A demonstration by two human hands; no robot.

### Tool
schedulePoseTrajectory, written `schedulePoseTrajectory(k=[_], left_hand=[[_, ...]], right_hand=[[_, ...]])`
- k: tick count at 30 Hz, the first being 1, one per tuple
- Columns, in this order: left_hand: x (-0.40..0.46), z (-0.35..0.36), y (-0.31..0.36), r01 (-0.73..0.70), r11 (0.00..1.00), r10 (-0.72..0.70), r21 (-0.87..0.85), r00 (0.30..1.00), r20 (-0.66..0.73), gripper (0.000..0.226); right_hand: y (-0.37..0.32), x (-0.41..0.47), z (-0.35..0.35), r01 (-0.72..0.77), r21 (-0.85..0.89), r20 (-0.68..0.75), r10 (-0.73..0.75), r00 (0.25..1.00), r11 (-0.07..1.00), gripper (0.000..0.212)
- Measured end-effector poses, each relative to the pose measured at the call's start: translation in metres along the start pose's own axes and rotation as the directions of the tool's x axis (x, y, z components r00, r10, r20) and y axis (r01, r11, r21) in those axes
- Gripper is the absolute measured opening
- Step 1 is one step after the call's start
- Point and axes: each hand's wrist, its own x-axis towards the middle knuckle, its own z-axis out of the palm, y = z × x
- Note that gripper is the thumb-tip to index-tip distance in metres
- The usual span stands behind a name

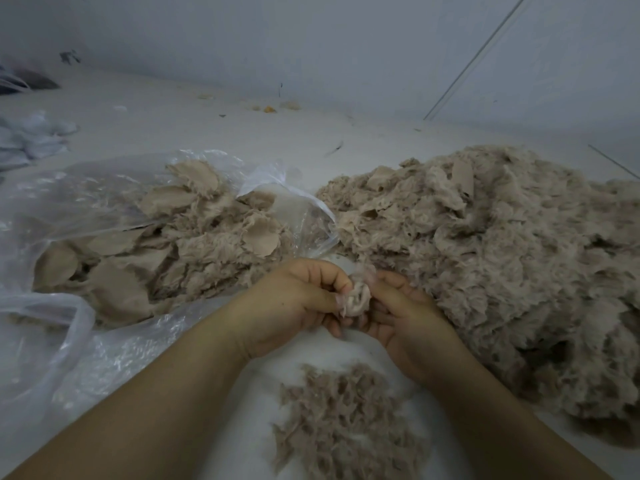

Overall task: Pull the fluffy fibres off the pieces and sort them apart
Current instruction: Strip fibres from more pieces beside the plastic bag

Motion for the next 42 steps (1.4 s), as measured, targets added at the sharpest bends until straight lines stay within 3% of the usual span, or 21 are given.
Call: schedulePoseTrajectory(k=[4, 8, 13, 14, 17, 22, 29, 37, 42], left_hand=[[0.004, 0.003, -0.004, 0.019, 0.997, -0.029, -0.071, 0.990, -0.137, 0.012], [0.006, 0.011, -0.010, 0.007, 0.993, 0.023, 0.121, 0.969, -0.244, 0.037], [0.013, 0.013, -0.016, -0.025, 0.994, 0.067, 0.110, 0.915, -0.398, 0.016], [0.013, 0.012, -0.016, -0.031, 0.995, 0.067, 0.094, 0.906, -0.418, 0.017], [0.011, 0.009, -0.012, -0.039, 0.994, 0.073, 0.099, 0.927, -0.368, 0.021], [0.006, 0.009, -0.008, 0.009, 0.983, 0.018, 0.183, 0.989, -0.145, 0.019], [-0.003, -0.003, 0.002, 0.084, 0.963, -0.092, 0.257, 0.996, 0.019, 0.014], [-0.004, -0.005, 0.001, 0.079, 0.939, -0.081, 0.334, 0.997, -0.008, 0.012], [0.000, 0.001, -0.004, 0.051, 0.975, -0.019, 0.218, 0.989, -0.147, 0.020]], right_hand=[[0.001, 0.000, 0.000, 0.023, -0.008, -0.012, -0.023, 1.000, 1.000, 0.002], [0.001, 0.001, 0.001, 0.039, -0.072, 0.030, -0.037, 0.999, 0.997, 0.010], [0.002, 0.000, -0.001, 0.017, -0.055, 0.012, -0.016, 1.000, 0.998, 0.006], [0.002, 0.000, -0.001, 0.015, -0.052, 0.003, -0.015, 1.000, 0.999, 0.015], [0.001, -0.002, 0.000, 0.019, -0.044, 0.004, -0.019, 1.000, 0.999, 0.037], [-0.002, -0.001, 0.003, 0.006, -0.014, 0.024, -0.005, 1.000, 1.000, 0.024], [0.001, -0.002, 0.002, -0.032, 0.078, -0.022, 0.034, 0.999, 0.996, 0.017], [0.003, 0.000, 0.000, -0.007, 0.093, -0.014, 0.009, 1.000, 0.996, 0.019], [0.000, -0.001, 0.000, 0.014, -0.030, 0.056, -0.012, 0.998, 0.999, 0.023]])
